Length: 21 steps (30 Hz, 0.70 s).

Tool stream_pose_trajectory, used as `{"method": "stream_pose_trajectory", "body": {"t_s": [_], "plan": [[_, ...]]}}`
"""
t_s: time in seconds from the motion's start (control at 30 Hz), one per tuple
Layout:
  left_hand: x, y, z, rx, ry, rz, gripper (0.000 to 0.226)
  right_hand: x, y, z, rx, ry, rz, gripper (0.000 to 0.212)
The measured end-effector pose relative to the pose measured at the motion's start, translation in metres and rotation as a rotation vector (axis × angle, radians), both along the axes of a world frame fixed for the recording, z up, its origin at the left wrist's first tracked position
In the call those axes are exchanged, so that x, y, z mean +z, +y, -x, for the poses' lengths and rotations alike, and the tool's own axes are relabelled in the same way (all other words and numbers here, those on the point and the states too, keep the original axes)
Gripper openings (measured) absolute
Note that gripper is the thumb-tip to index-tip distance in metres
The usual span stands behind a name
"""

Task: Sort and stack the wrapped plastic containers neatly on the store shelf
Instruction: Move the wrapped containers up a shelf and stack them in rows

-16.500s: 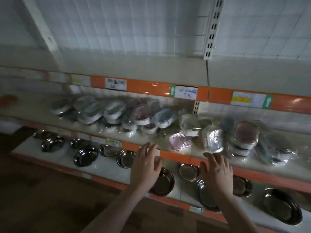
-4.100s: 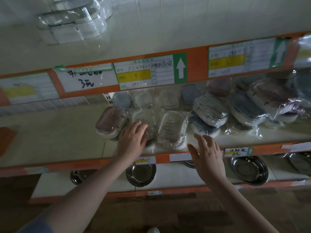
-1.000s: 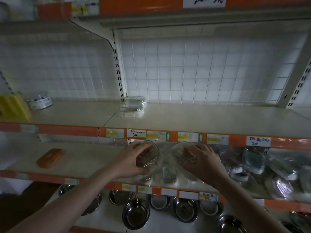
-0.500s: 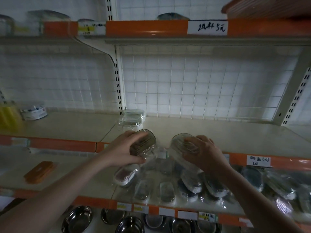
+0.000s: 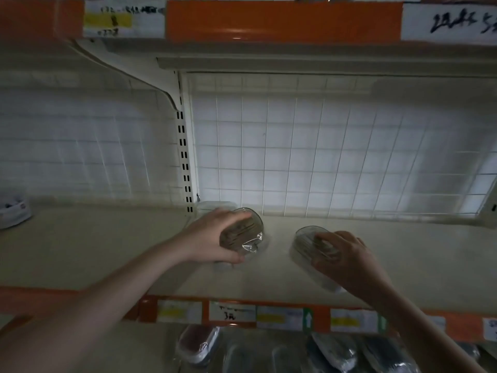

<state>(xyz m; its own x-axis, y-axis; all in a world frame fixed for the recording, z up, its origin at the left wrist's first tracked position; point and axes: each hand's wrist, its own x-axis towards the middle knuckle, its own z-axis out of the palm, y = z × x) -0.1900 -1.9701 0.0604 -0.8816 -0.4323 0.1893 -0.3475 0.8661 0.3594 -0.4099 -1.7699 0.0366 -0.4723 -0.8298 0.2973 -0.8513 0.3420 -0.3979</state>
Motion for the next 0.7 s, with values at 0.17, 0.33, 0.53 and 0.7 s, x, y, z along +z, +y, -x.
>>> {"method": "stream_pose_trajectory", "body": {"t_s": [0.17,0.33,0.53,0.7], "plan": [[0.012,-0.039,0.041,-0.052,-0.055,-0.006,0.090,-0.003,-0.019,0.009,-0.048,-0.034,0.006,0.053],[0.017,-0.063,0.091,-0.087,-0.097,-0.020,0.086,-0.005,-0.023,0.030,-0.087,-0.027,-0.022,0.052],[0.011,-0.078,0.138,-0.083,-0.210,0.013,0.096,-0.007,-0.023,0.062,-0.110,-0.020,-0.010,0.050],[-0.006,-0.091,0.160,-0.069,-0.363,0.076,0.092,-0.010,-0.029,0.082,-0.107,-0.017,-0.011,0.049]]}}
